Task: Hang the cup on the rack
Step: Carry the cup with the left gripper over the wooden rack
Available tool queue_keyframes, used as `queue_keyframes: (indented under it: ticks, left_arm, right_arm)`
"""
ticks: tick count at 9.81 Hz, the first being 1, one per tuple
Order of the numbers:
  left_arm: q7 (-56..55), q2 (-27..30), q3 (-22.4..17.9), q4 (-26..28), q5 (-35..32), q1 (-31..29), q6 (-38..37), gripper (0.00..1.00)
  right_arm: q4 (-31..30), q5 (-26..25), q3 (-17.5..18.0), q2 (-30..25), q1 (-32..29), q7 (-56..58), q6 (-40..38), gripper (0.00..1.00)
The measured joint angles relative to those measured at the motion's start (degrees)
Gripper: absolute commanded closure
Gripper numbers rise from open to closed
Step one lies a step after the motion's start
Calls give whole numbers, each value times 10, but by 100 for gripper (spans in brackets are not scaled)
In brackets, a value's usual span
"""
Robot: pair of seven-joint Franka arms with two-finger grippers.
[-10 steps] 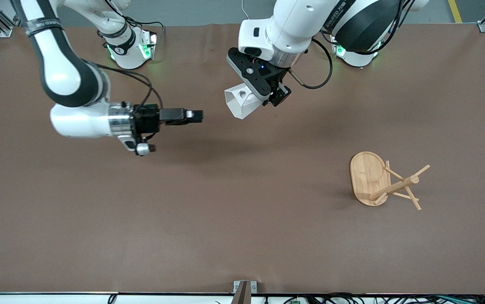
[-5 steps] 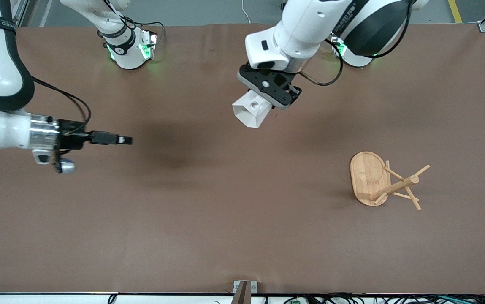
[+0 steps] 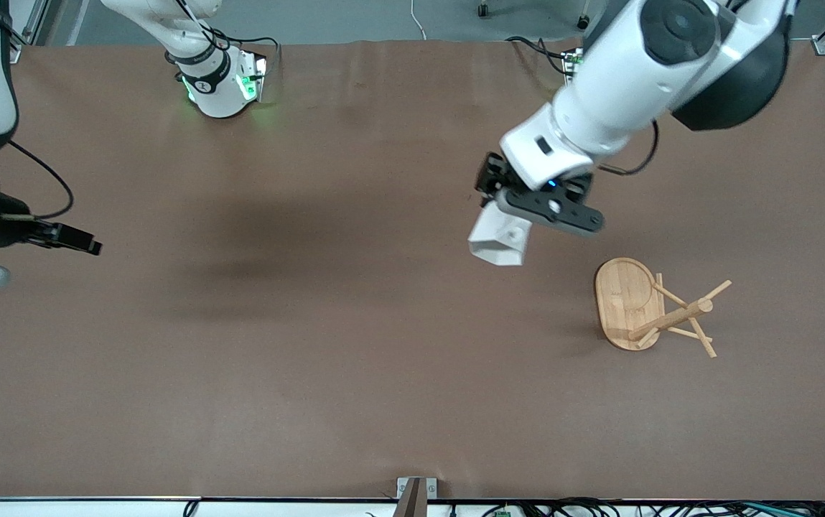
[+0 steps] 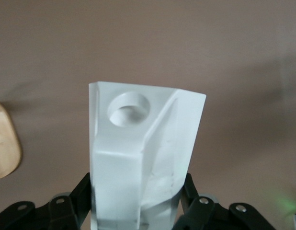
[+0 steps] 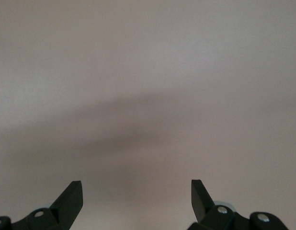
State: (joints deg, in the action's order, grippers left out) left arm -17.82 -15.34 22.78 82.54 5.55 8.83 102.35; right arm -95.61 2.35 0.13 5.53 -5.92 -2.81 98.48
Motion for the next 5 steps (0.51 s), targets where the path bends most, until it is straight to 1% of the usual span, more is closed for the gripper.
queue_keyframes:
  ticks: [2, 4, 5]
  left_arm:
    - [9, 4, -36, 58, 1, -2, 17, 99]
    - [40, 21, -79, 126, 5, -2, 48, 100]
    - [52, 30, -101, 157, 13, -3, 72, 100]
  right_arm:
    - [31, -22, -5, -41, 2, -2, -42, 0]
    - [95, -26, -33, -55, 1, -1, -96, 0]
    - [119, -25, -37, -56, 1, -1, -133, 0]
